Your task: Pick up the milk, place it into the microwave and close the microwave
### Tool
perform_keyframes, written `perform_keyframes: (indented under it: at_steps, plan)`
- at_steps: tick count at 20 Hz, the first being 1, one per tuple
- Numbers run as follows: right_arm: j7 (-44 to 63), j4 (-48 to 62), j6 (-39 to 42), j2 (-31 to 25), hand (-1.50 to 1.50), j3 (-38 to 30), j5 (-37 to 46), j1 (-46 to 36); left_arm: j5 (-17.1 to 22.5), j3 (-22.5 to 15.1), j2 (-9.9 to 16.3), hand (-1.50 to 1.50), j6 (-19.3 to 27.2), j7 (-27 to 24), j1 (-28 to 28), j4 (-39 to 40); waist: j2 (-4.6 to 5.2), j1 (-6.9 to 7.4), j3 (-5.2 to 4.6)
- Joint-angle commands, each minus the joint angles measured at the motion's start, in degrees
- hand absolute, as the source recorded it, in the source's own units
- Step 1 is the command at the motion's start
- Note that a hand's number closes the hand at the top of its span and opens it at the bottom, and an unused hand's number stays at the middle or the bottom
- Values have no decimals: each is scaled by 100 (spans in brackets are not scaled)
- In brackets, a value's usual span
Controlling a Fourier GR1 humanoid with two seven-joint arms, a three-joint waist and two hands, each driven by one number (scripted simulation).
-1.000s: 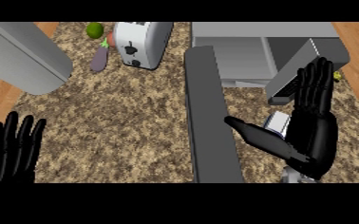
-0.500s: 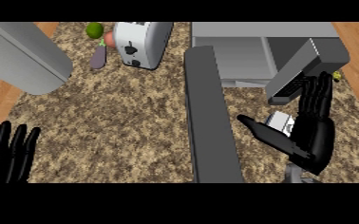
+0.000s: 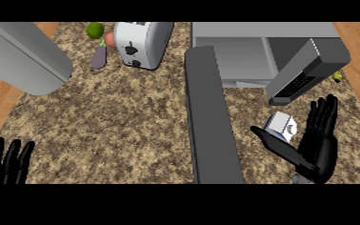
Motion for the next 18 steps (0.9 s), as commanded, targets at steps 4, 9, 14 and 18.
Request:
perform_keyframes:
  at_steps: [4,9,14,18]
  plan:
    - [-938,944,623,-146,-150,-652,-663,140,99,290,26,-150,-300,-487,172,303,0,4,-1]
    - [-1312,1714,862,-207,-150,-754,-650,-202,316,418,105,-150,-182,-6,-294,292,7,-3,-1]
    - [-1707,1747,1071,-191,-150,-561,-443,224,-46,-118,-120,-150,-55,78,173,-252,-1,-4,-1]
    - [-2034,2685,1264,-478,-150,-1077,-666,-498,-347,-471,-122,-150,-14,-456,269,180,3,10,0]
